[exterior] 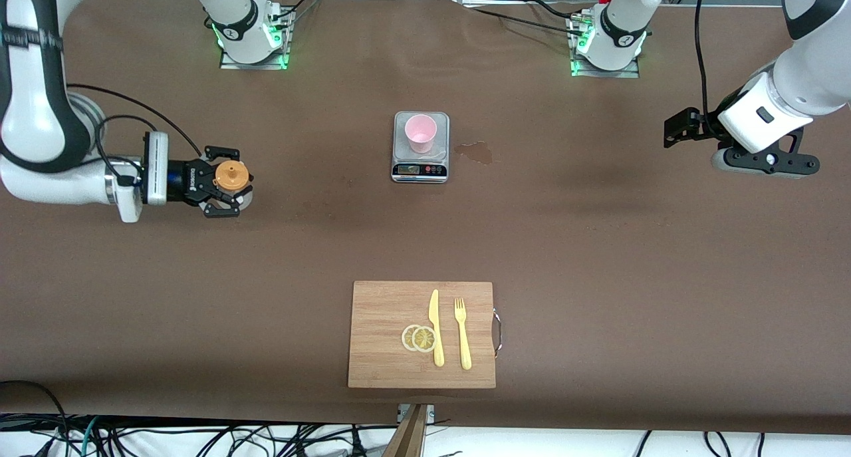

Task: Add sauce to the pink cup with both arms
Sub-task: 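Carry the bottle with the right gripper back beside the scale, then lower the bottle onto the table and open the right gripper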

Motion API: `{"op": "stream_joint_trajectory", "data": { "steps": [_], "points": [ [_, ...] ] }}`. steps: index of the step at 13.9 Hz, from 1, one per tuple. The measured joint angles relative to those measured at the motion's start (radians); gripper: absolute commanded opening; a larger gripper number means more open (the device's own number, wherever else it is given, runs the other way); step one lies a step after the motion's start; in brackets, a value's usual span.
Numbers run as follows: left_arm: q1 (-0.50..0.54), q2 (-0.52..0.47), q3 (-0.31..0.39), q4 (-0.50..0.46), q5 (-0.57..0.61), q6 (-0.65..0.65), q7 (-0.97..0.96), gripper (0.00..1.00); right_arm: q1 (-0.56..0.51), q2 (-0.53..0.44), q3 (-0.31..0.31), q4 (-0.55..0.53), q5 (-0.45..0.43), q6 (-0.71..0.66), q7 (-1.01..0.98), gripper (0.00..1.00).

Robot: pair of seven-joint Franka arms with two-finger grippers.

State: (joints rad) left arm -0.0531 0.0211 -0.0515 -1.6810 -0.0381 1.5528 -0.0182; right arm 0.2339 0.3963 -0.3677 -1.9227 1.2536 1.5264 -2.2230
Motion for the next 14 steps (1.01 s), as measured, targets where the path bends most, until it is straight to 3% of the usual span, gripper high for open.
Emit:
{"op": "stream_joint_trajectory", "data": {
  "steps": [4,7,9,10,11,12,14],
  "points": [
    [0.000,0.000,0.000,0.000,0.000,0.000,0.000,1.00,-0.006,0.181,0.005,0.001,0.173,-0.059,-0.168,0.00],
    [0.000,0.000,0.000,0.000,0.000,0.000,0.000,1.00,-0.002,0.292,0.018,0.003,0.250,-0.100,-0.250,0.01],
    [0.001,0.000,0.000,0.000,0.000,0.001,0.000,1.00,-0.002,0.339,0.033,0.005,0.264,-0.117,-0.282,0.13],
    [0.001,0.000,0.000,0.000,0.000,0.001,0.000,1.00,-0.002,0.356,0.037,0.006,0.265,-0.132,-0.291,0.36],
    [0.001,0.000,0.000,0.000,0.000,0.001,0.000,1.00,-0.002,0.369,0.038,0.008,0.265,-0.146,-0.299,0.71],
    [0.001,0.000,0.000,0.000,0.000,0.001,0.000,1.00,-0.003,0.382,0.038,0.011,0.265,-0.157,-0.303,1.00],
    [0.001,0.000,0.001,0.000,0.000,0.001,0.000,1.00,-0.005,0.405,0.038,0.018,0.266,-0.168,-0.314,1.00]
  ]
}}
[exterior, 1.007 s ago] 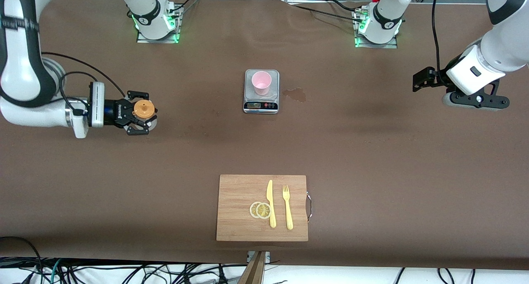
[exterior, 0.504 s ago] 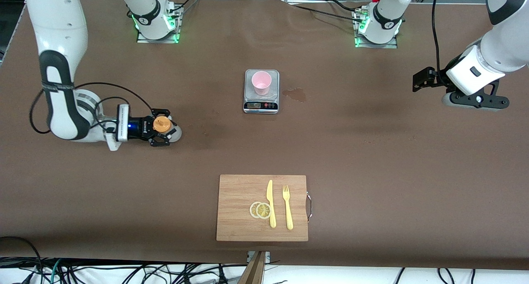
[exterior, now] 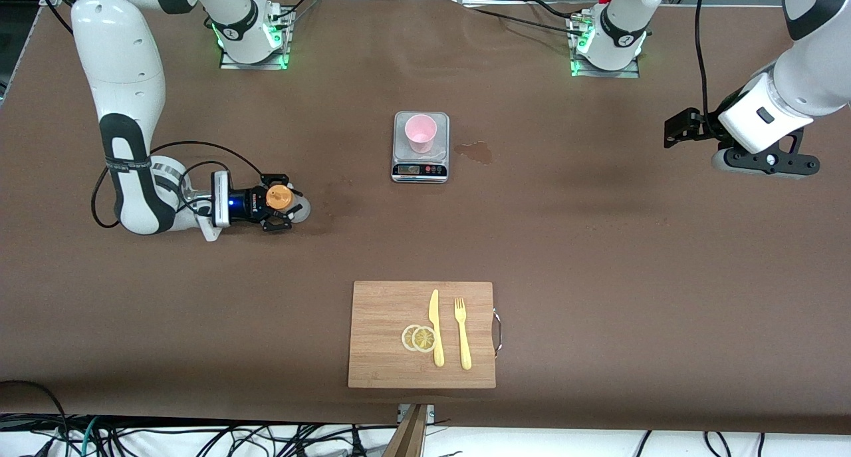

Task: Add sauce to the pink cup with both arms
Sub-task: 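Lower the bottle onto the table and open the right gripper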

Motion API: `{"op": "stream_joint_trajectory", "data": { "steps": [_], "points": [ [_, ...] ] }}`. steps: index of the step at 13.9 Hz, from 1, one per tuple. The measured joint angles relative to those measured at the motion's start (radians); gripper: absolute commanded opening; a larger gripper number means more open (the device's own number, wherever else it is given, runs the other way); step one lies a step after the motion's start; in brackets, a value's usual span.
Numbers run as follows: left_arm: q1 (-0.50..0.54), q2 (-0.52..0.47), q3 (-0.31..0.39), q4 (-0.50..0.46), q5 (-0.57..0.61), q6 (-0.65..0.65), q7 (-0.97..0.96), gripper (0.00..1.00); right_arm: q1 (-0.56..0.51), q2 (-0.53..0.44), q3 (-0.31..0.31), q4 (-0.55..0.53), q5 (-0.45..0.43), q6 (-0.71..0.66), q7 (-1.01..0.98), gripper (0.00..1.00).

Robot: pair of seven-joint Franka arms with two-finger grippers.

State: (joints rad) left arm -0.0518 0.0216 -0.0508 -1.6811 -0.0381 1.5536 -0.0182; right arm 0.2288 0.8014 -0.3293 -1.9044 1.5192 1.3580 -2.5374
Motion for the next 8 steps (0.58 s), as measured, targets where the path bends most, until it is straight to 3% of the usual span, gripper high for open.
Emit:
{"op": "stream_joint_trajectory", "data": {
  "steps": [5,8],
  "points": [
    [0.015,0.000,0.001,0.000,0.000,0.001,0.000,1.00,-0.015,0.019,-0.010,0.008,-0.016,-0.038,-0.022,1.00],
    [0.015,0.000,0.001,0.000,0.000,0.001,0.000,1.00,-0.027,0.019,-0.059,0.027,-0.108,-0.049,-0.027,1.00]
  ]
}}
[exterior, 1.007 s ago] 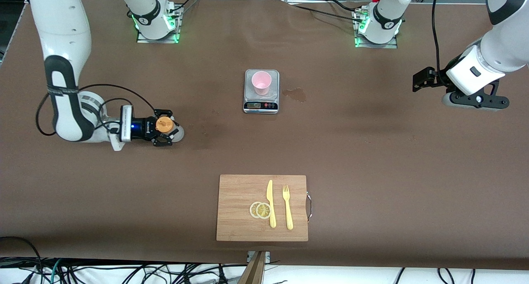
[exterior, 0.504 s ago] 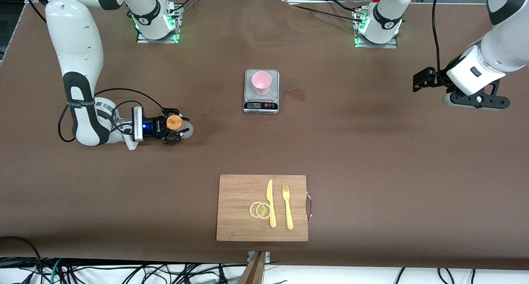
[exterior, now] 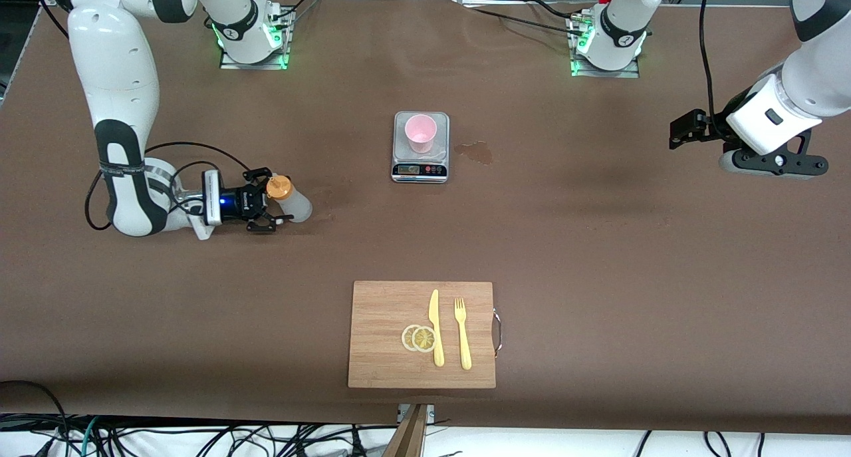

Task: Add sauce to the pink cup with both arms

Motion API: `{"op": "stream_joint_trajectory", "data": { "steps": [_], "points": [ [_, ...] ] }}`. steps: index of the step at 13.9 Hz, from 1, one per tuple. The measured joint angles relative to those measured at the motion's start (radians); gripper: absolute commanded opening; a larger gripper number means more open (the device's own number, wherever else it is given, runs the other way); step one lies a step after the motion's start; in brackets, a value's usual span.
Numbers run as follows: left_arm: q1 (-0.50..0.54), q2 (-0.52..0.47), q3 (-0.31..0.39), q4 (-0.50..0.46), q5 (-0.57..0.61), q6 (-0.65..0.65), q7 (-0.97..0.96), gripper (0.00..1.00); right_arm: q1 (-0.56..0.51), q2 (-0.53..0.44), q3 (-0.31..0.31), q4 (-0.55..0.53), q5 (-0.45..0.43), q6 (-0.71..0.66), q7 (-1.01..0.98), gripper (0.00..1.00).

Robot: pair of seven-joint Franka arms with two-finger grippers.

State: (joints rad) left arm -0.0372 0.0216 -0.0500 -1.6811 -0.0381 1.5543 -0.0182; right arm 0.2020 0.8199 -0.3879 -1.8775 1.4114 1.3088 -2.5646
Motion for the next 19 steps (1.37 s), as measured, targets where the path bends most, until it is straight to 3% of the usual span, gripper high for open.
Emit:
{"op": "stream_joint_trajectory", "data": {
  "steps": [4,8,13,19],
  "points": [
    [0.008,0.000,0.000,0.000,0.000,0.000,0.001,1.00,-0.031,-0.039,-0.094,0.056,-0.178,-0.008,-0.007,1.00],
    [0.009,0.001,0.000,0.000,0.000,0.000,0.001,1.00,-0.043,-0.238,-0.141,0.082,-0.434,0.085,0.125,1.00],
    [0.009,0.001,0.000,0.000,0.000,0.000,0.001,1.00,-0.043,-0.544,-0.122,0.084,-0.739,0.194,0.612,1.00],
    [0.009,0.001,-0.001,0.000,0.000,0.000,0.001,1.00,-0.007,-0.851,-0.005,0.084,-1.144,0.264,1.368,1.00]
  ]
}}
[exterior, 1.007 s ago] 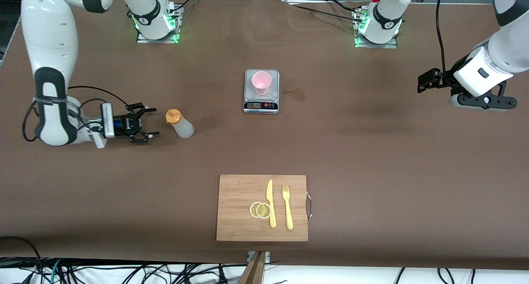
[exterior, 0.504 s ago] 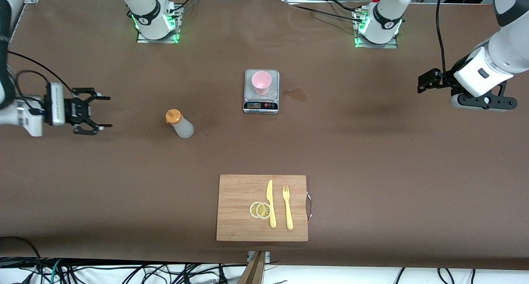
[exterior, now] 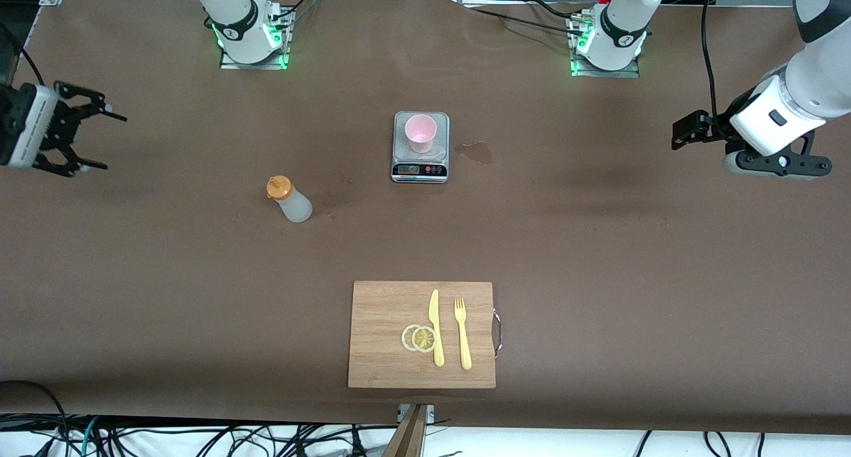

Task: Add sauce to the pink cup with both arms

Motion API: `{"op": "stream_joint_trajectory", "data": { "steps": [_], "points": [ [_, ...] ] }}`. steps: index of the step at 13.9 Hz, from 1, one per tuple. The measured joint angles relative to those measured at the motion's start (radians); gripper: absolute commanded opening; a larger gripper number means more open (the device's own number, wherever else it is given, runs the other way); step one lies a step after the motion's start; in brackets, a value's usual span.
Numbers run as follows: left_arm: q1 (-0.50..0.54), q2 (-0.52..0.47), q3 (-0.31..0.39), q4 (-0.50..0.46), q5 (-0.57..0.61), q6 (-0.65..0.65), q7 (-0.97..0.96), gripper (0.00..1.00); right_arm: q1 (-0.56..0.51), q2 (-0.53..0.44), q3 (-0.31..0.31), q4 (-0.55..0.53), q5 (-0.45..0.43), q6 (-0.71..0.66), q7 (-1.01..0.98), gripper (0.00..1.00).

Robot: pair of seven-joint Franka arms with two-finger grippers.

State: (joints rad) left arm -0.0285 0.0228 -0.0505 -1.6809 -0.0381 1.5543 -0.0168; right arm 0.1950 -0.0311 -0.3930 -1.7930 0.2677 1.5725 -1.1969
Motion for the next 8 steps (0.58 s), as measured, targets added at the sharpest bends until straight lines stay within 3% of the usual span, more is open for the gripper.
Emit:
{"op": "stream_joint_trajectory", "data": {
  "steps": [3,8],
  "points": [
    [0.000,0.000,0.000,0.000,0.000,0.000,0.000,1.00,0.024,-0.093,0.078,0.004,-0.124,-0.002,0.382,1.00],
    [0.000,0.000,-0.001,0.000,0.000,0.000,0.000,1.00,0.035,-0.098,0.167,0.102,-0.277,-0.033,0.826,1.00]
  ]
}}
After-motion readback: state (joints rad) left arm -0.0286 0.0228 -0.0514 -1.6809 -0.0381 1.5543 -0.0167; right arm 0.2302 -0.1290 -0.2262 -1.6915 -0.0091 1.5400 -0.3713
